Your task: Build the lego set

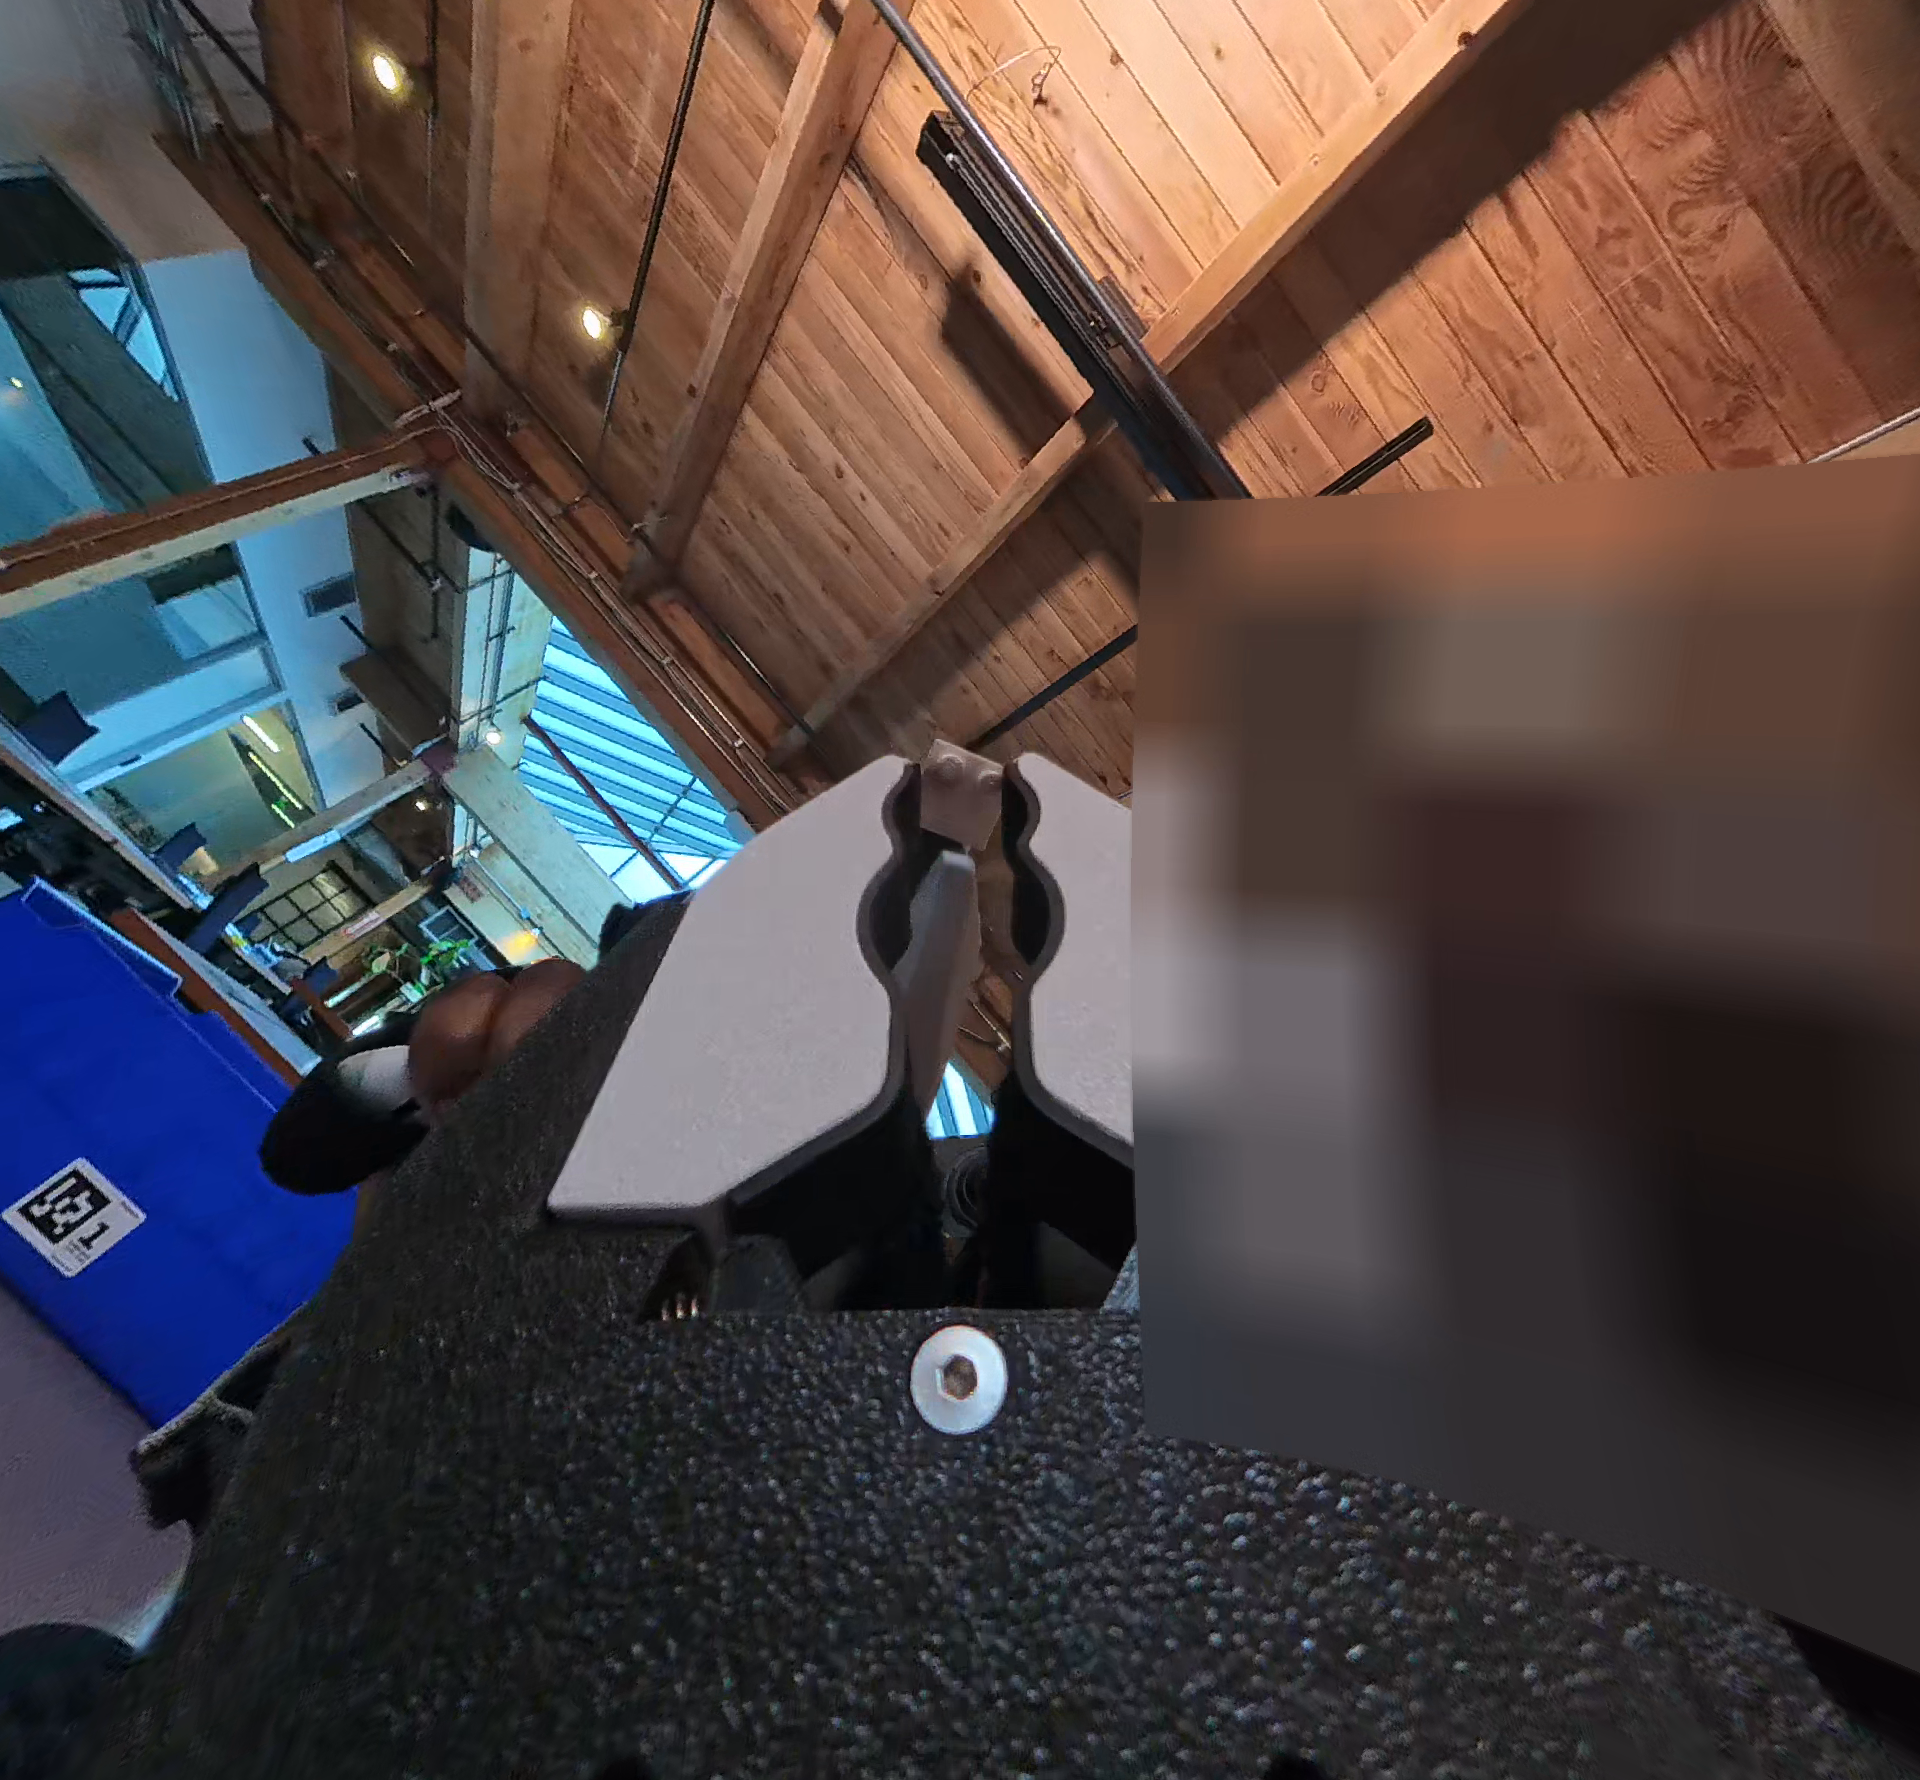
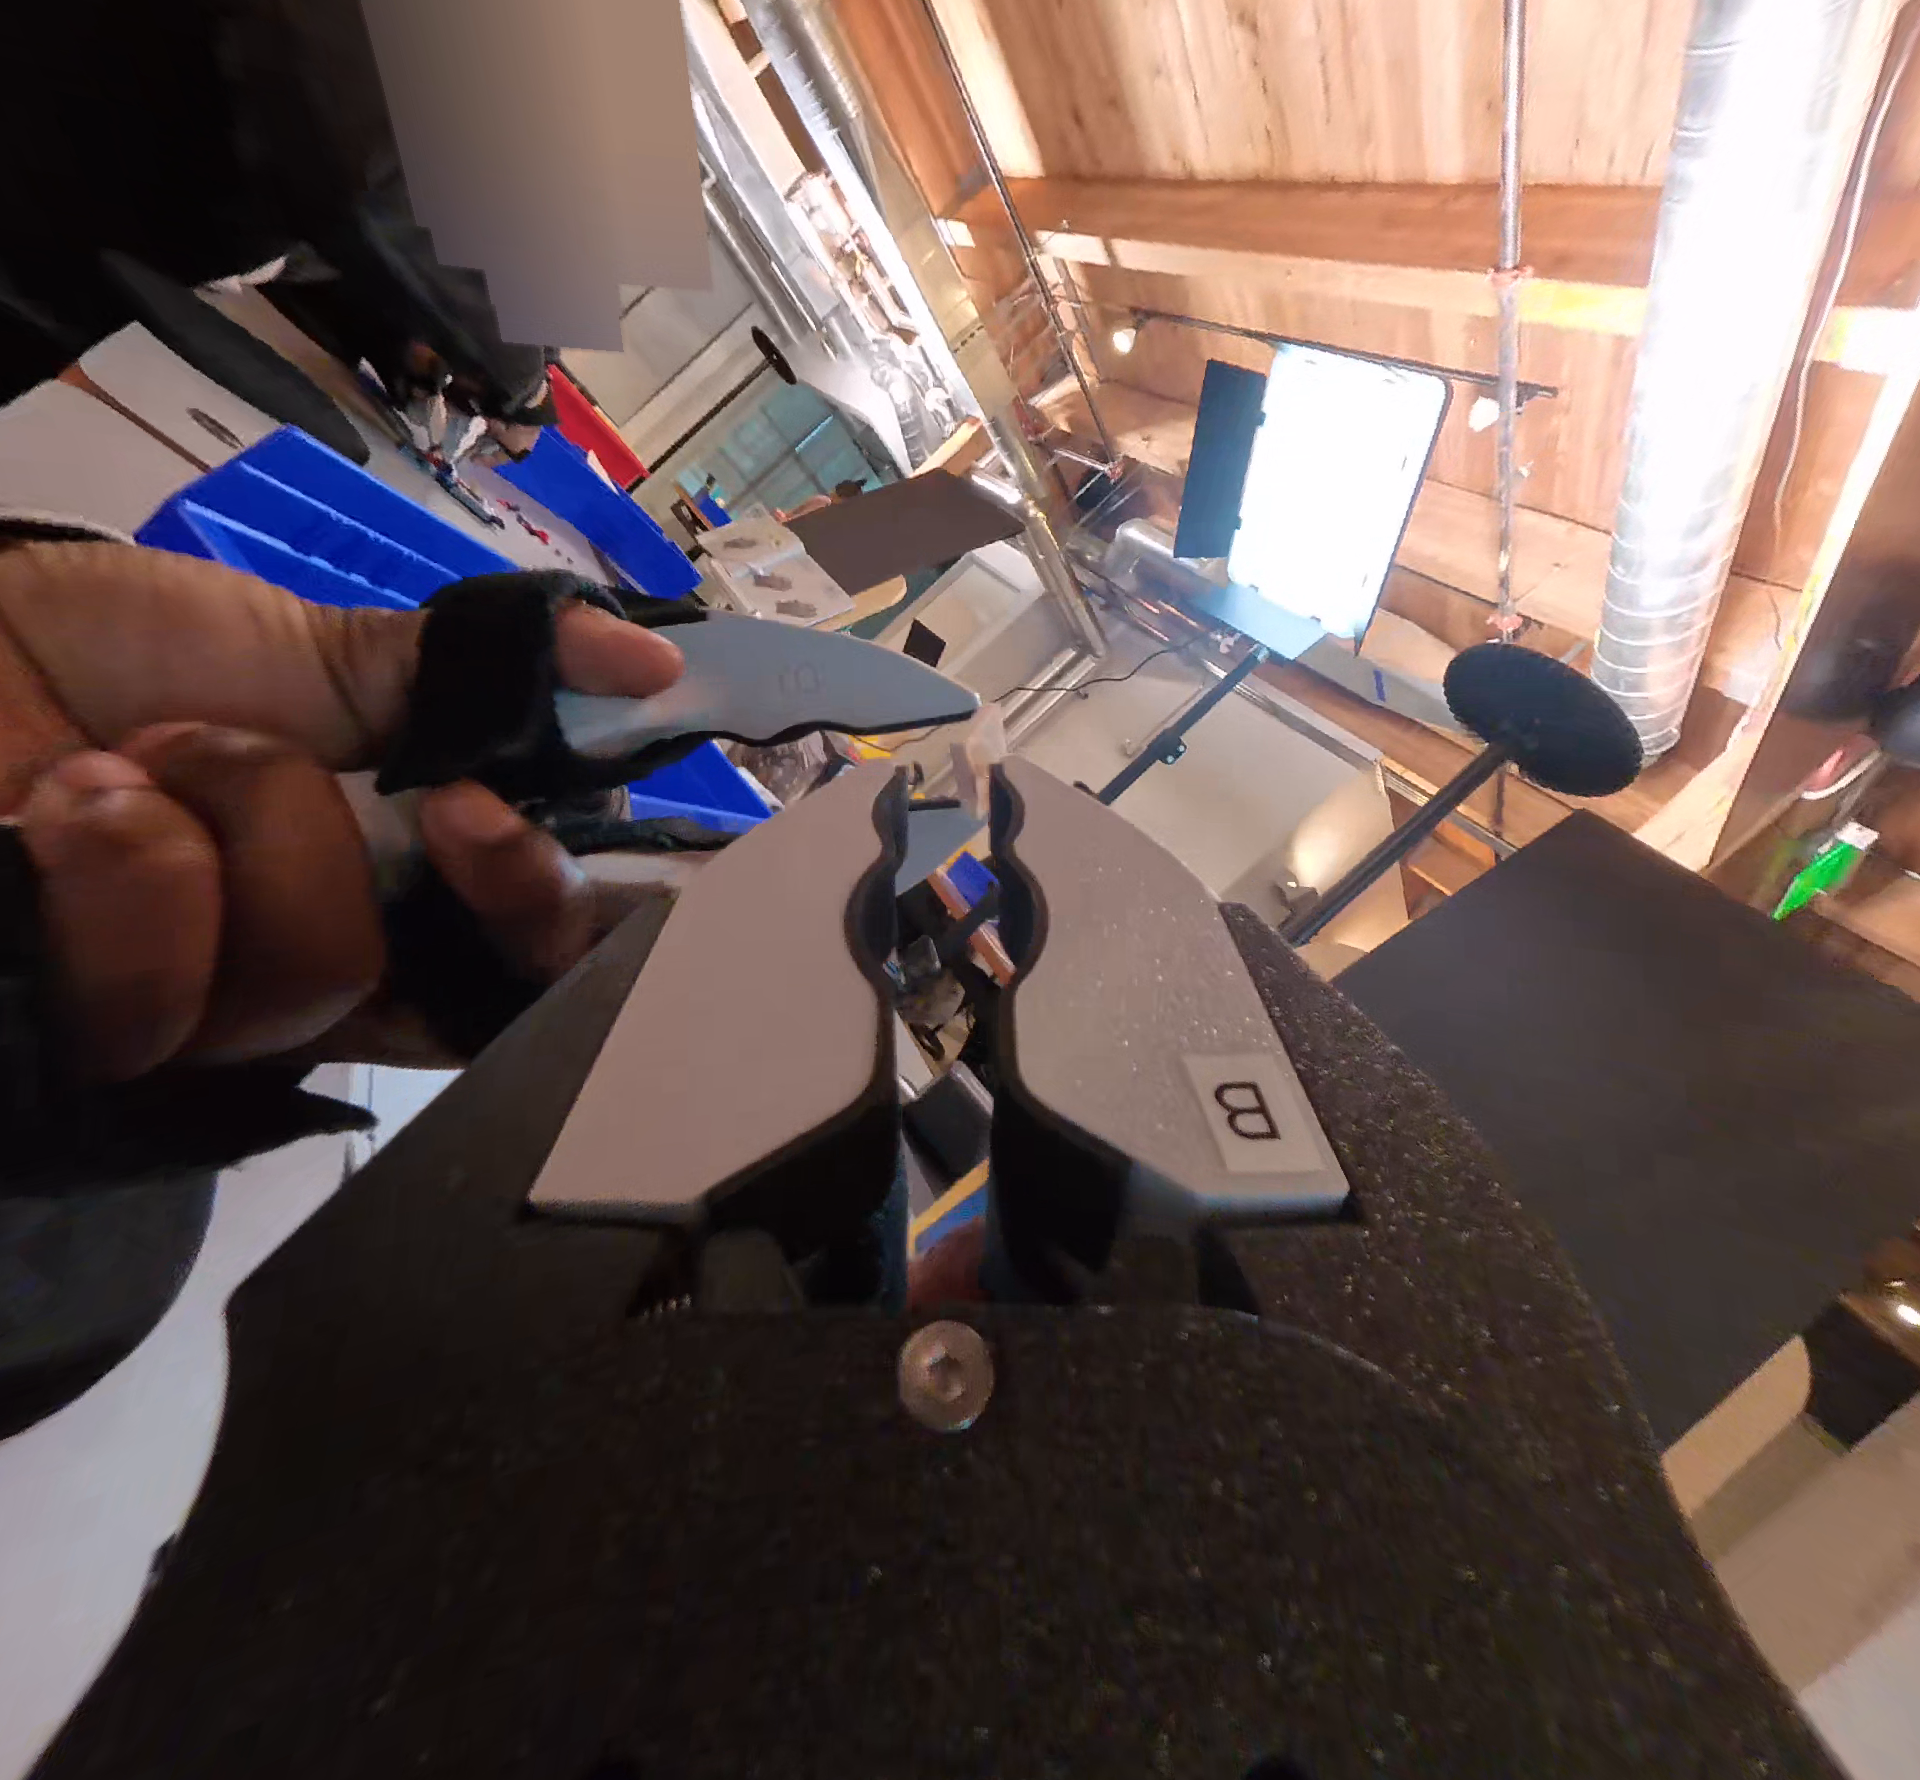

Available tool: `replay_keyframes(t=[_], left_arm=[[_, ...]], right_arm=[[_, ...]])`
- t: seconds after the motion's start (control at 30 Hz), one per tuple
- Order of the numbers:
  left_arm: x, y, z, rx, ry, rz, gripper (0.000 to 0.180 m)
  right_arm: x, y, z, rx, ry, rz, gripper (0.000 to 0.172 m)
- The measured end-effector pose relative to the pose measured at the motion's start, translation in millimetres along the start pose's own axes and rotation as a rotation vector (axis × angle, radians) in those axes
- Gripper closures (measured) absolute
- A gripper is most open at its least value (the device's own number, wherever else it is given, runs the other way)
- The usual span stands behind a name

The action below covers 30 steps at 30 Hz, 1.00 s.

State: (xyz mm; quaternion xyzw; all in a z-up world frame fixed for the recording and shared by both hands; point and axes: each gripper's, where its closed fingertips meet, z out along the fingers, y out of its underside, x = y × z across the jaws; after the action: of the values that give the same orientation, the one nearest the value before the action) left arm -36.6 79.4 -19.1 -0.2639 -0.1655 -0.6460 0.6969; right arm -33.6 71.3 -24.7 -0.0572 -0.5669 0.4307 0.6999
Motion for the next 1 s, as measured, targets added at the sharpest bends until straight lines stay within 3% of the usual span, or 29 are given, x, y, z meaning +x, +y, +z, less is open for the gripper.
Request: replay_keyframes(t=[0.13, 0.23, 0.33, 0.43, 0.47, 0.53, 0.63, 0.7, 0.83, 1.0], left_arm=[[-4, -3, 0, -0.037, -0.022, 0.004, 0.166], [-12, -9, -3, -0.207, -0.096, 0.123, 0.162], [-27, -13, -24, -0.517, -0.240, 0.371, 0.157], [-77, -21, -79, -0.918, -0.621, 0.700, 0.142], [-87, -22, -94, -1.018, -0.679, 0.764, 0.139], [-93, -7, -107, -1.137, -0.634, 0.754, 0.140], [-93, 3, -105, -1.091, -0.510, 0.738, 0.131], [-86, -18, -94, -0.918, -0.492, 0.825, 0.117], [-49, -75, -78, -0.564, -0.454, 1.135, 0.120], [-33, -89, -75, -0.423, -0.409, 1.106, 0.113]], right_arm=[[3, 4, -1, -0.009, 0.004, -0.005, 0.169], [11, 14, -7, -0.004, -0.019, 0.099, 0.169], [29, 30, -20, 0.002, -0.010, 0.256, 0.169], [50, 40, -31, 0.059, 0.008, 0.462, 0.169], [56, 42, -34, 0.092, 0.012, 0.537, 0.169], [65, 48, -39, 0.152, 0.015, 0.685, 0.169], [71, 61, -42, 0.203, 0.022, 0.870, 0.169], [72, 68, -40, 0.202, 0.020, 0.923, 0.169], [64, 79, -35, 0.147, -0.003, 0.904, 0.169], [47, 91, -30, 0.111, -0.064, 0.946, 0.169]])
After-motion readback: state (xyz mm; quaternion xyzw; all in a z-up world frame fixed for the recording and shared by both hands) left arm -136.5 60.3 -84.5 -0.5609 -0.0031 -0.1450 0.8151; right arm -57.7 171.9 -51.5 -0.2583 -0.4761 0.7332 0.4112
